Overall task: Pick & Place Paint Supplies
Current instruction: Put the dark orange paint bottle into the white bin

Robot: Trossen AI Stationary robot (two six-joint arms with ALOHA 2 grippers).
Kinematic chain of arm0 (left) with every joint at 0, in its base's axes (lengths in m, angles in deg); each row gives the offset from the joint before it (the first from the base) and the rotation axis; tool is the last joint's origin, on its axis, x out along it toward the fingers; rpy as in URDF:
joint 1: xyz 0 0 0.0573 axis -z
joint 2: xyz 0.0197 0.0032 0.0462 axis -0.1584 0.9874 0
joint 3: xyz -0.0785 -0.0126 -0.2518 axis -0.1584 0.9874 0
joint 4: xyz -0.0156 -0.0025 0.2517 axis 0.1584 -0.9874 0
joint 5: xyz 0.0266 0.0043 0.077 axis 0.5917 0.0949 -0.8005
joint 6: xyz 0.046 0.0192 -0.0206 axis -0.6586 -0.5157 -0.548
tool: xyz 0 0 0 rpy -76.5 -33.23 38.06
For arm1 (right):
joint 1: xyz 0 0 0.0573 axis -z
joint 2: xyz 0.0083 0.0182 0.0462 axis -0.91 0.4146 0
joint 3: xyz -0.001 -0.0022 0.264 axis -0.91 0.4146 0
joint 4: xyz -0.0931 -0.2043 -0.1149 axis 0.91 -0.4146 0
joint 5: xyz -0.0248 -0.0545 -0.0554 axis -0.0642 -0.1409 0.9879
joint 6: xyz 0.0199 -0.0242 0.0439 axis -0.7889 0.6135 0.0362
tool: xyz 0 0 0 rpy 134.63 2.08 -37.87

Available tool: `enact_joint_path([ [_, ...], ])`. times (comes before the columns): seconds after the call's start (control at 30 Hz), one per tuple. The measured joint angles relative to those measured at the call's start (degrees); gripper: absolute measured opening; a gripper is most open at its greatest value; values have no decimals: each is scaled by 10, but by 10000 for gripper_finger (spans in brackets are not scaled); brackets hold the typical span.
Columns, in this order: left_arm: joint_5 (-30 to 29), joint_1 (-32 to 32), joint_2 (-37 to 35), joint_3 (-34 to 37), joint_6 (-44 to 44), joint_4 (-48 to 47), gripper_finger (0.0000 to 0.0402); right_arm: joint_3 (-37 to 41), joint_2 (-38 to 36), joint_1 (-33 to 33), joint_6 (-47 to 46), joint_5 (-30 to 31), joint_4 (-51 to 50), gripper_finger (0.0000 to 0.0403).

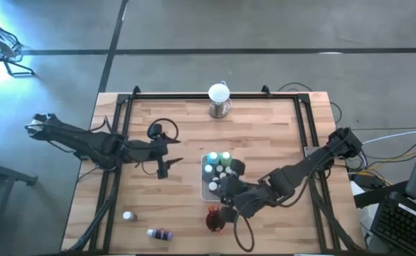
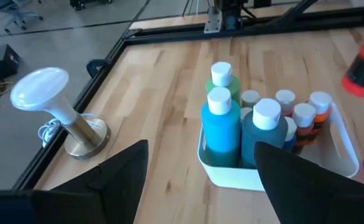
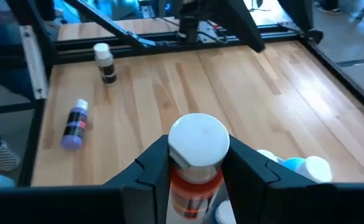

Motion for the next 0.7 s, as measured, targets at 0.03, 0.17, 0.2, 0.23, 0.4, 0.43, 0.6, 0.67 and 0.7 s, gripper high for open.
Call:
enact_joint_path([
  [0.03,0,0,-2,0,0,2,295,3,0,0,-2,3,1,110],
  [0.17,0,0,-4,0,-5,9,295,28,0,0,-16,4,0,110],
  [0.2,0,0,-4,0,-7,12,295,36,0,0,-21,4,0,110],
  [0.23,0,0,-5,0,-10,16,295,43,-1,0,-26,4,0,110],
  [0.4,0,0,-5,0,-14,20,294,76,-5,-1,-44,3,7,110],
  [0.43,0,0,-5,0,-14,20,294,81,-5,-1,-45,3,9,110],
  [0.6,0,0,-5,0,-15,21,294,96,-6,-3,-27,-2,32,110],
  [0.67,0,0,-5,0,-15,25,294,111,-14,-3,-10,-15,55,110],
  [0.7,0,0,-6,0,-15,25,294,121,-17,-3,-1,-18,73,110],
])
